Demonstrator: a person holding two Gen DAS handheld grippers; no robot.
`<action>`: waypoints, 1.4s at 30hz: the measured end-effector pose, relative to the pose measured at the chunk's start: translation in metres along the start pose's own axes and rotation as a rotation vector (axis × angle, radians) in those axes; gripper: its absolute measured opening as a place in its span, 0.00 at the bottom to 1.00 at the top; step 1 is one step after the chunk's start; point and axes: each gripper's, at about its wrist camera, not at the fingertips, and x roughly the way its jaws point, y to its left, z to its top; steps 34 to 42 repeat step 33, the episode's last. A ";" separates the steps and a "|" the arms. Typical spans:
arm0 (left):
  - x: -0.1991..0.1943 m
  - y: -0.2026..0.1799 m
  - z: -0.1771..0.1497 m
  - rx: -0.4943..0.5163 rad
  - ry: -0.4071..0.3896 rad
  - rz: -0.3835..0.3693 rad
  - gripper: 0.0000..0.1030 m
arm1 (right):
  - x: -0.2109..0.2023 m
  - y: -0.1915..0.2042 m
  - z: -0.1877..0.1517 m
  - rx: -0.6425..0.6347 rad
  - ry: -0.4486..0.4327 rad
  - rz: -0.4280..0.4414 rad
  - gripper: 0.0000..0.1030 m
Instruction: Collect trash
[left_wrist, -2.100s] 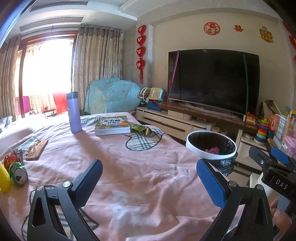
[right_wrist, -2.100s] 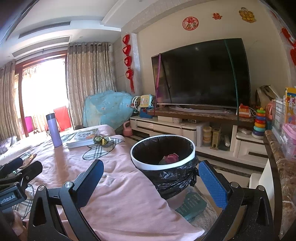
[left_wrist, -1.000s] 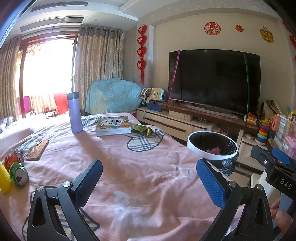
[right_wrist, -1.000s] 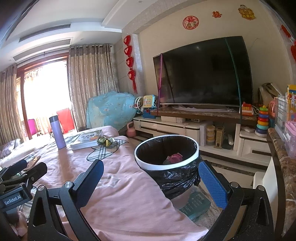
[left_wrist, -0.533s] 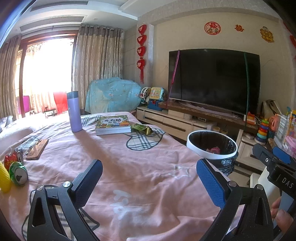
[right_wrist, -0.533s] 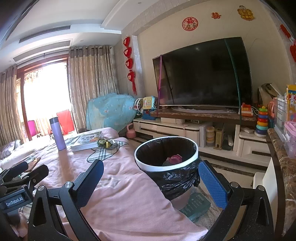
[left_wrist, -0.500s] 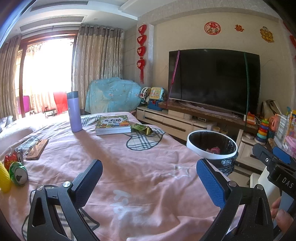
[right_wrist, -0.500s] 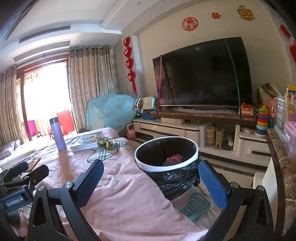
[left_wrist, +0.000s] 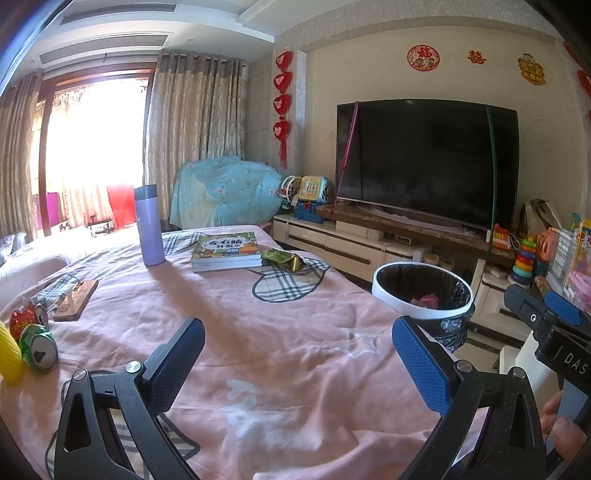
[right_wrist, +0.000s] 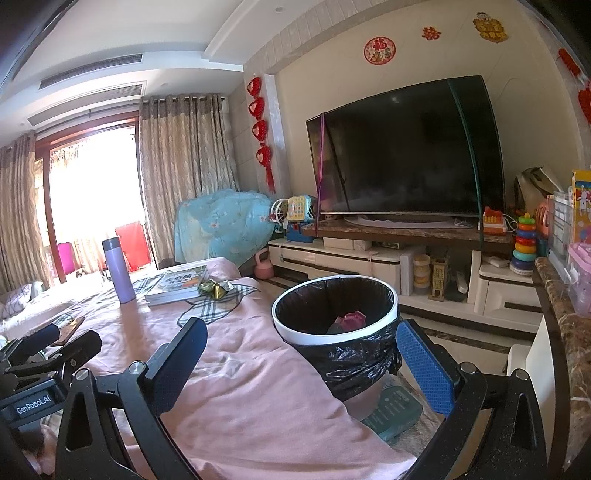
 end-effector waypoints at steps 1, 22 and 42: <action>0.000 0.000 0.000 0.000 0.000 0.000 0.99 | 0.000 0.000 0.000 -0.001 0.000 -0.001 1.00; 0.002 0.003 0.003 -0.004 0.014 -0.013 0.99 | 0.001 0.005 0.001 0.001 0.009 0.016 1.00; 0.011 0.004 0.003 -0.013 0.040 -0.019 0.99 | 0.011 0.005 0.001 0.010 0.034 0.027 1.00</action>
